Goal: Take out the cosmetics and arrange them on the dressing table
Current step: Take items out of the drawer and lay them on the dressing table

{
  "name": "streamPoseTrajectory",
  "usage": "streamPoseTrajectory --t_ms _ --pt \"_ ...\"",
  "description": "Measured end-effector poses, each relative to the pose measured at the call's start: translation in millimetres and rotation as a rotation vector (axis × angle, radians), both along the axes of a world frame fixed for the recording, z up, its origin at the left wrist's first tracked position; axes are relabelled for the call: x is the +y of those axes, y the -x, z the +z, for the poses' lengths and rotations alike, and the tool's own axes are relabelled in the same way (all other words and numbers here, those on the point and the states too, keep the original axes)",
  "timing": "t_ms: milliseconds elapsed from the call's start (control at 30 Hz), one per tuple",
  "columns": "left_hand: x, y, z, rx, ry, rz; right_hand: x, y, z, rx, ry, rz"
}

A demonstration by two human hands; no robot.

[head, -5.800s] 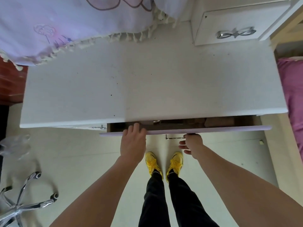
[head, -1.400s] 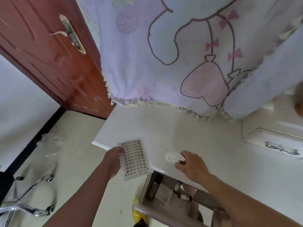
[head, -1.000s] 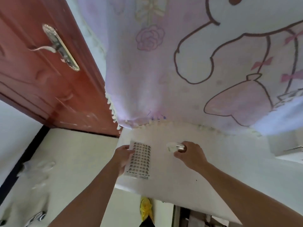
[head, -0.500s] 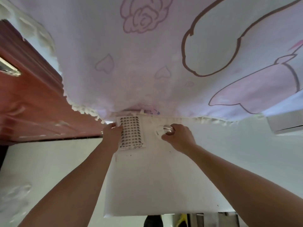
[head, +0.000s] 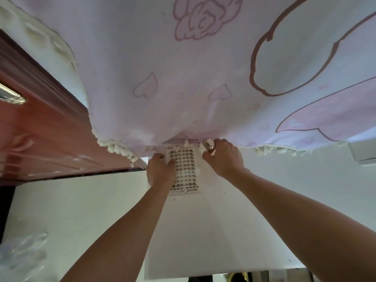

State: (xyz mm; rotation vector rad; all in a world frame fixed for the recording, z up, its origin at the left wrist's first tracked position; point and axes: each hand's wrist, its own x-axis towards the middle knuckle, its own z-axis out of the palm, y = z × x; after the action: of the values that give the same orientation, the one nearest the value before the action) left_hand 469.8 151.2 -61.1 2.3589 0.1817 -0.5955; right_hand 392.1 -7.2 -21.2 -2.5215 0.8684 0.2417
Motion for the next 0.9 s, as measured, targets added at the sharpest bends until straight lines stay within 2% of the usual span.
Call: streamPoseTrajectory --t_ms 300,433,600,700,800,900 --pt "-17.4 -11.1 7.3 0.005 -0.022 -0.042 -10.1 -0.7 -5.5 -0.044 0.065 -0.063" --pt "-14.3 -14.1 1.9 -0.02 -0.063 -0.094 -21.1 -1.0 1.5 0.028 0.105 0.007" --pt "-15.0 -16.7 1.8 -0.051 -0.071 -0.121 -48.0 2.5 12.3 0.107 0.139 -0.062" --pt "-17.3 -16.5 2.9 -0.06 -0.076 -0.127 -53.6 4.3 10.1 0.107 0.102 -0.081" --pt "-18.7 -15.4 2.4 -0.056 -0.074 -0.125 -56.3 6.2 2.1 0.1 -0.018 -0.182" --pt "-18.1 -11.2 2.4 -0.038 -0.082 -0.138 -54.2 8.3 -4.2 0.082 -0.057 -0.252"
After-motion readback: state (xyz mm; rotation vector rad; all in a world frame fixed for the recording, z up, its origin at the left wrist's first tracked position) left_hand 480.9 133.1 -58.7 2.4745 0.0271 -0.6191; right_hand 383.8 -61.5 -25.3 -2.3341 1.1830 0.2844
